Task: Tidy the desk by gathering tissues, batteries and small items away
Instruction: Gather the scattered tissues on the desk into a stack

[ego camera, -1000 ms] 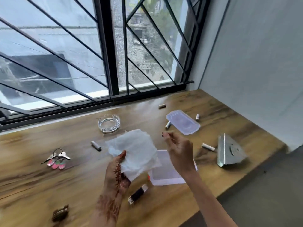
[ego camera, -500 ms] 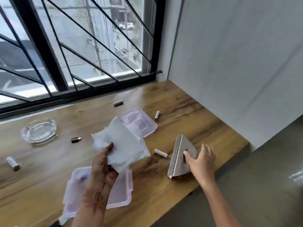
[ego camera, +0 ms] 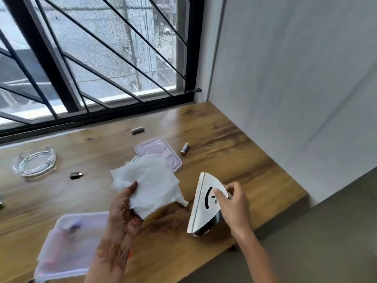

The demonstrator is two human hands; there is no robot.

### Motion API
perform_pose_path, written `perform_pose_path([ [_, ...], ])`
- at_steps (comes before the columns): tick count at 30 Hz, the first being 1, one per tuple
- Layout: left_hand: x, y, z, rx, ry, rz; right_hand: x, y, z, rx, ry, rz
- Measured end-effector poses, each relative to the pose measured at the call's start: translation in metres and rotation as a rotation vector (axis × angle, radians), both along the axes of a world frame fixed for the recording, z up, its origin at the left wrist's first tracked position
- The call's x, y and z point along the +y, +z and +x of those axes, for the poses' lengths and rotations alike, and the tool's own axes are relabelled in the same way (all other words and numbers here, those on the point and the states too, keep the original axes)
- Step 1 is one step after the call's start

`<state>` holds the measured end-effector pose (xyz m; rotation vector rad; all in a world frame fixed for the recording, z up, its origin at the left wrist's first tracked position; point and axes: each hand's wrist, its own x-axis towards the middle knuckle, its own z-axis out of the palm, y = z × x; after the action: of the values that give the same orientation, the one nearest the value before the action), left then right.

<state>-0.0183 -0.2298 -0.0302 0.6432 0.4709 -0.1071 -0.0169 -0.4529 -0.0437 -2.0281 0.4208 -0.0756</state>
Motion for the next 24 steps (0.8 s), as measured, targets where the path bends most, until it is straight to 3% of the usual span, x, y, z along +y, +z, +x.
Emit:
perform_pose_path([
  [6,0.001,0.002,-0.001,0.017,0.018,-0.009,0.004,0.033,0.045,-0.261,0.127,-0.337],
  [12,0.006,0.009,0.012,0.038,0.006,-0.005,0.020,0.035,0.084,-0.270,0.241,-0.586],
  [21,0.001,0.016,0.037,0.048,-0.049,-0.021,0.028,0.028,0.086,-0.360,0.176,-0.581],
  [24,-0.001,0.023,0.043,0.029,-0.100,-0.003,0.035,0.046,0.083,-0.498,0.146,-0.378],
])
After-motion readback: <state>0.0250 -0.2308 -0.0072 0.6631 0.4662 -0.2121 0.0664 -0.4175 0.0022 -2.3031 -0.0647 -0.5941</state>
